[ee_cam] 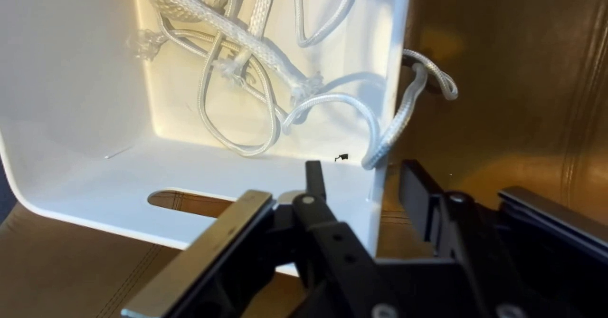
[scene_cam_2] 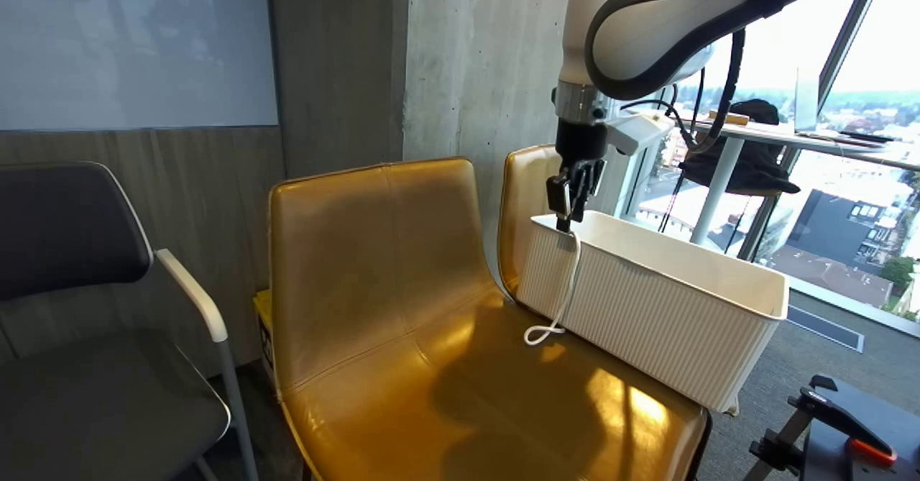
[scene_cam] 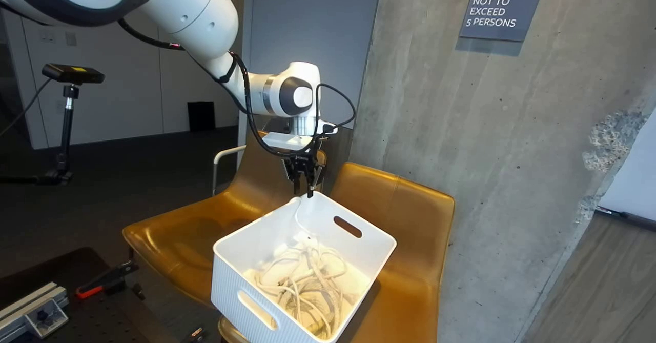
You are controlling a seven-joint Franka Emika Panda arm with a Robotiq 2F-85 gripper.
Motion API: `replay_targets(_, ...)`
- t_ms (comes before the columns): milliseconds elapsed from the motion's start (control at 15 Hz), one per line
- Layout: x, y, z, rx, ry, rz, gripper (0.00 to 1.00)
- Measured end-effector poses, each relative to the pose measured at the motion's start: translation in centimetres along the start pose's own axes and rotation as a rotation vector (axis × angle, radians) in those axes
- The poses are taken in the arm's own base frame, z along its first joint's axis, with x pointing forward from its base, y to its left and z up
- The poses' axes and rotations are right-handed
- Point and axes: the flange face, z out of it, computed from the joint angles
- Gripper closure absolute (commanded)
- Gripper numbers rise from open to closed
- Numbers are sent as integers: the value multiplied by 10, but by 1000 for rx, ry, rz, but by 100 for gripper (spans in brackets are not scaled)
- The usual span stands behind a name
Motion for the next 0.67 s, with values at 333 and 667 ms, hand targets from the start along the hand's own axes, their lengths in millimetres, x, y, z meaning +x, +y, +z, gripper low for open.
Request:
replay_targets(333, -5, -9, 5, 6, -20, -13, 48)
replay_targets(667, -11, -13, 6, 9, -32, -18, 97)
